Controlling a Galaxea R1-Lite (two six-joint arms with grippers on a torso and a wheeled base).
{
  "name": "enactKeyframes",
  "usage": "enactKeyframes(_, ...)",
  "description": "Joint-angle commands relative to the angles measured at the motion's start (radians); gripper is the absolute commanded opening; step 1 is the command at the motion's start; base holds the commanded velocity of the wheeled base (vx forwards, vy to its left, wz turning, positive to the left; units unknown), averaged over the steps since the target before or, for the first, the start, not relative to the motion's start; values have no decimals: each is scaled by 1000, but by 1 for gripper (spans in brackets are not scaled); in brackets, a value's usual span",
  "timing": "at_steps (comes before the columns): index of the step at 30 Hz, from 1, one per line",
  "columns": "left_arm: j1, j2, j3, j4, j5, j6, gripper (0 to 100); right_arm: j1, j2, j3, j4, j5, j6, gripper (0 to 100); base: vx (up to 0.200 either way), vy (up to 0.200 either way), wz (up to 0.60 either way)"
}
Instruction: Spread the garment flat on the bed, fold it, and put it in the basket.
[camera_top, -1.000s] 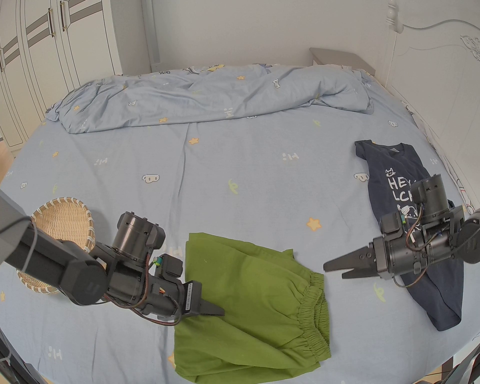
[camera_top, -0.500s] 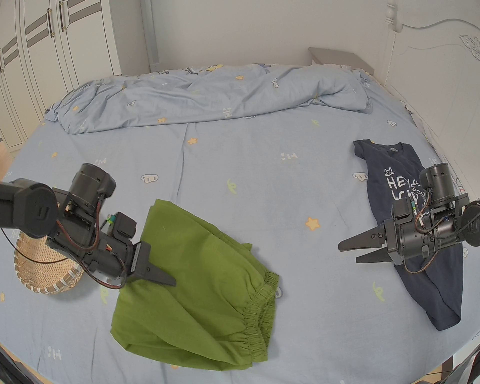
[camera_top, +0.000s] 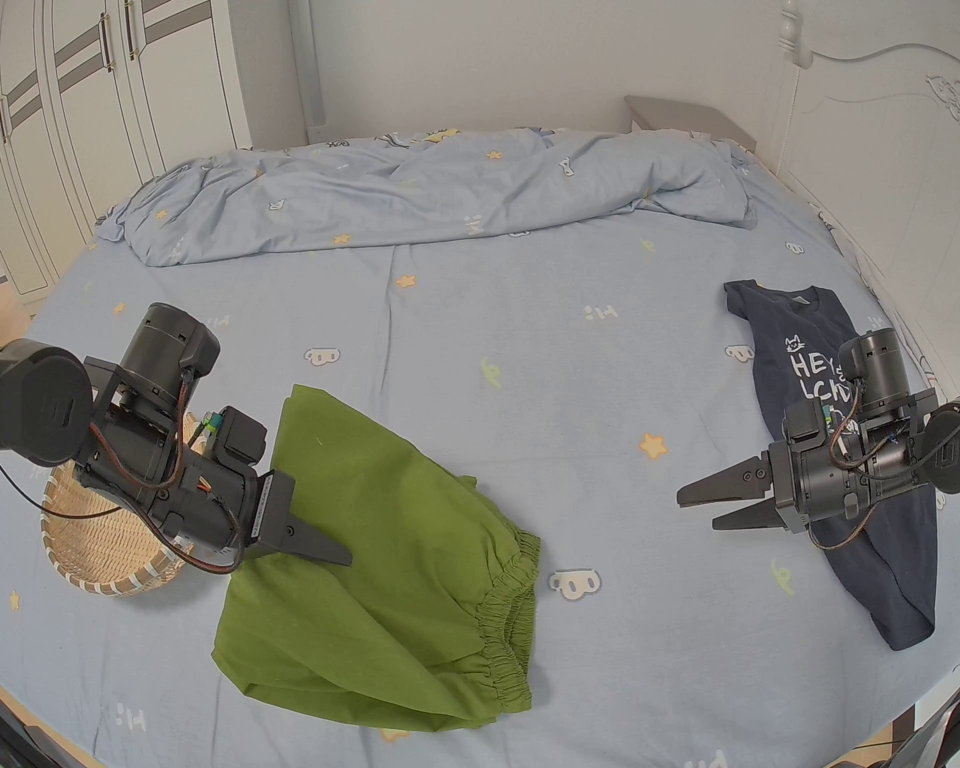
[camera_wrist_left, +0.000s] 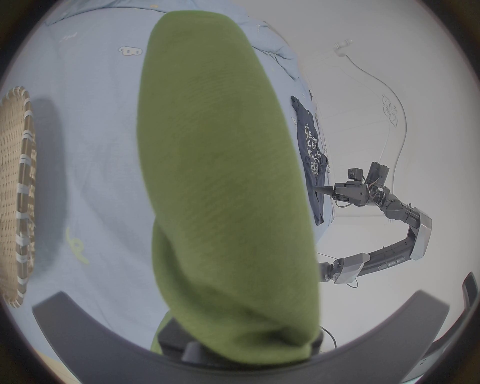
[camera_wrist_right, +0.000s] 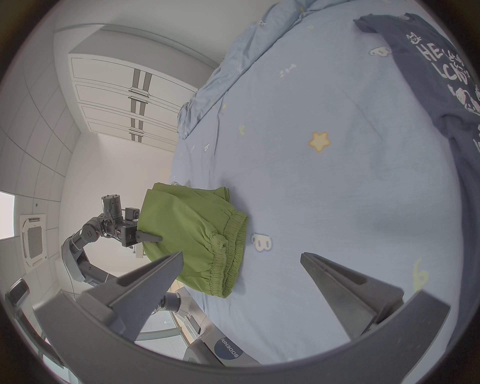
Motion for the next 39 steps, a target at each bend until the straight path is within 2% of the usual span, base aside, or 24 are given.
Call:
enactKeyframes(1,-15,1,3,1,-1,0,0,0,-1,-2,4,0,1,100,0,200,0)
enactKeyframes(15,-55,25,14,1,7,0,0,13,-2,0,4,0,1,100,0,200,0)
enactKeyframes(18,-103,18,15,1,32,0,0,13,-4,0,4,0,1,100,0,0,0)
enactKeyframes(23,-256,8,3,-1,292,0,0,13,-4,0,4,0,1,100,0,0,0)
enactKeyframes(28,-328,-50,-62,-1,305,1,0,11,-4,0,4,0,1,100,0,0,0)
enactKeyframes(34,-297,-171,-78,1,303,67,0,8,-4,1,4,0,1,100,0,0,0)
enactKeyframes(36,-268,-190,-78,1,303,83,0,8,-2,1,4,-1,-1,100,0,0,0)
enactKeyframes(39,-169,-231,-86,1,305,122,0,10,-1,1,4,-1,-1,100,0,0,0)
